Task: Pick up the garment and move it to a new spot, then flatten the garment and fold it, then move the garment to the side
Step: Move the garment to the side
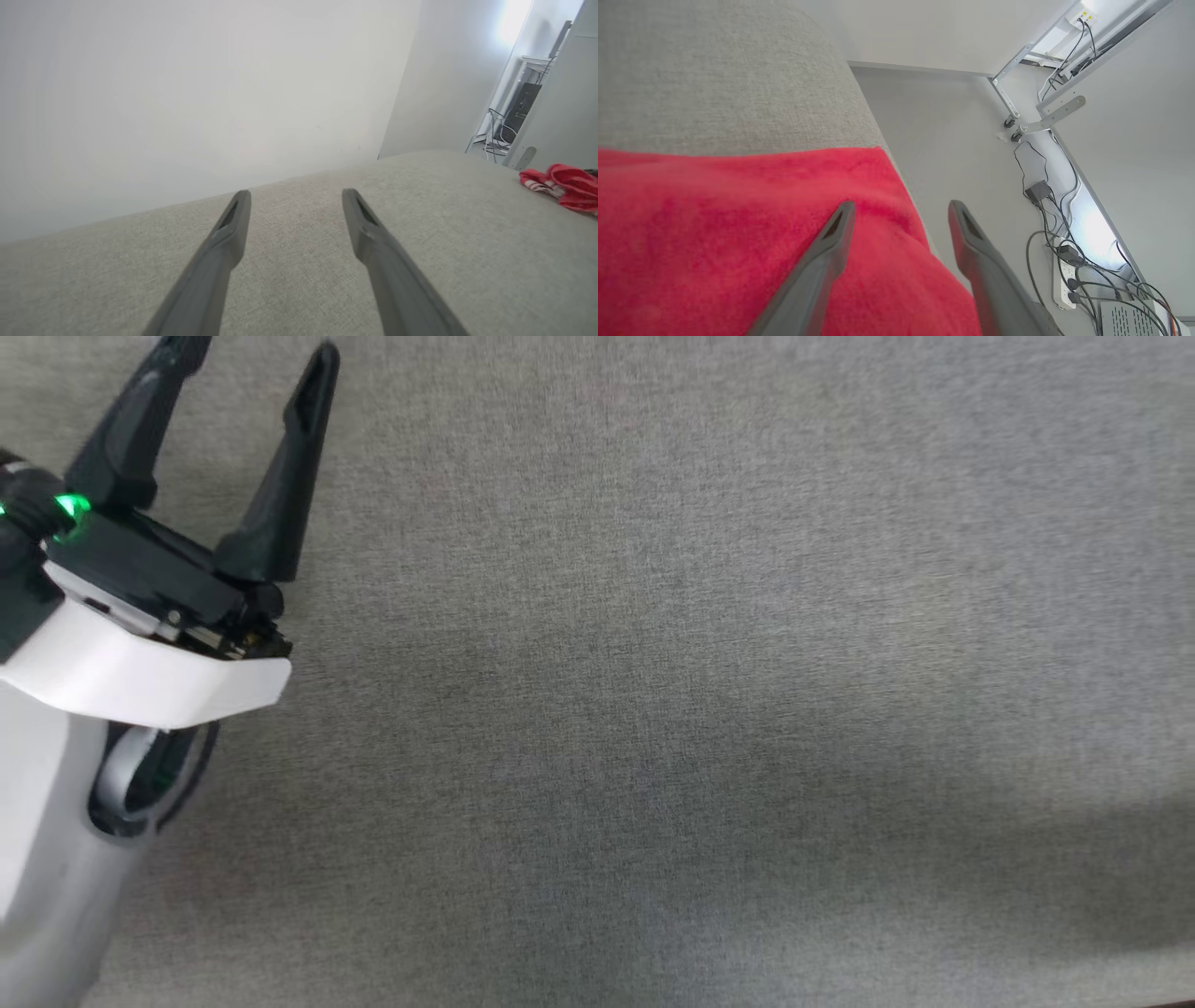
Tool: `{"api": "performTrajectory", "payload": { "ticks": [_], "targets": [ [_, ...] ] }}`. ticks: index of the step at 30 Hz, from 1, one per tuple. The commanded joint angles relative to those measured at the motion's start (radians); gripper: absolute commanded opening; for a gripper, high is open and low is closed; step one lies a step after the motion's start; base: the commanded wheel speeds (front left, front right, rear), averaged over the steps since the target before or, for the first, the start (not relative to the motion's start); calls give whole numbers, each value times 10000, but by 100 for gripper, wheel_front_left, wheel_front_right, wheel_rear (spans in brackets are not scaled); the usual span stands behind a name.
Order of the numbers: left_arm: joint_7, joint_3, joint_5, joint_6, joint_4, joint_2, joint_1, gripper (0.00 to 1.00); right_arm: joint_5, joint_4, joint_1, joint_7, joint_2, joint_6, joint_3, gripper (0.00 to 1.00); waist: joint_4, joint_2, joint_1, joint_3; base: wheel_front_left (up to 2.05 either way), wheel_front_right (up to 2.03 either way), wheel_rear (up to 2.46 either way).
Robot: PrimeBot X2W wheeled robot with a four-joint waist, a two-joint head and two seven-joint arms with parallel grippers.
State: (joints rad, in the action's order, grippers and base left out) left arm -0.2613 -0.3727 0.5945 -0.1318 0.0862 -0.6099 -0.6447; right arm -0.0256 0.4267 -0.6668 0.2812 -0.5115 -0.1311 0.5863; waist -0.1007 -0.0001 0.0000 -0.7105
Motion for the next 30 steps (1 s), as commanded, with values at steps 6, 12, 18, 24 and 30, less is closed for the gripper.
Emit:
{"api": "performTrajectory", "payload": {
  "ticks": [6, 12, 18, 24, 30],
  "targets": [
    [-51, 425, -94, 24, -328, 635, 941, 100, 8, -31, 636, -588, -42, 7, -1105, 100, 156, 1, 0, 1300, 0, 0, 0],
    [-51, 719, -82, 24, -876, 1159, 2135, 100, -369, -364, 1298, -1242, 269, 7, -2102, 100, 389, 1, 0, 2589, 0, 0, 0],
    [-51, 1000, -109, 24, -1399, 1622, 3078, 100, -657, -418, 1798, -1835, 638, 7, -3286, 100, 611, 1, 0, 3512, 0, 0, 0],
    [-51, 1243, -195, 24, -2042, 2245, 4240, 100, -1072, -74, 2474, -2930, 1347, 7, -4502, 100, 937, 1, 0, 4640, 0, 0, 0],
    [-51, 1737, -282, 24, -2430, 2842, 5378, 100, -1436, 411, 3204, -4138, 2060, 7, -5483, 100, 1195, 1, 0, 5658, 0, 0, 0]
  ]
}}
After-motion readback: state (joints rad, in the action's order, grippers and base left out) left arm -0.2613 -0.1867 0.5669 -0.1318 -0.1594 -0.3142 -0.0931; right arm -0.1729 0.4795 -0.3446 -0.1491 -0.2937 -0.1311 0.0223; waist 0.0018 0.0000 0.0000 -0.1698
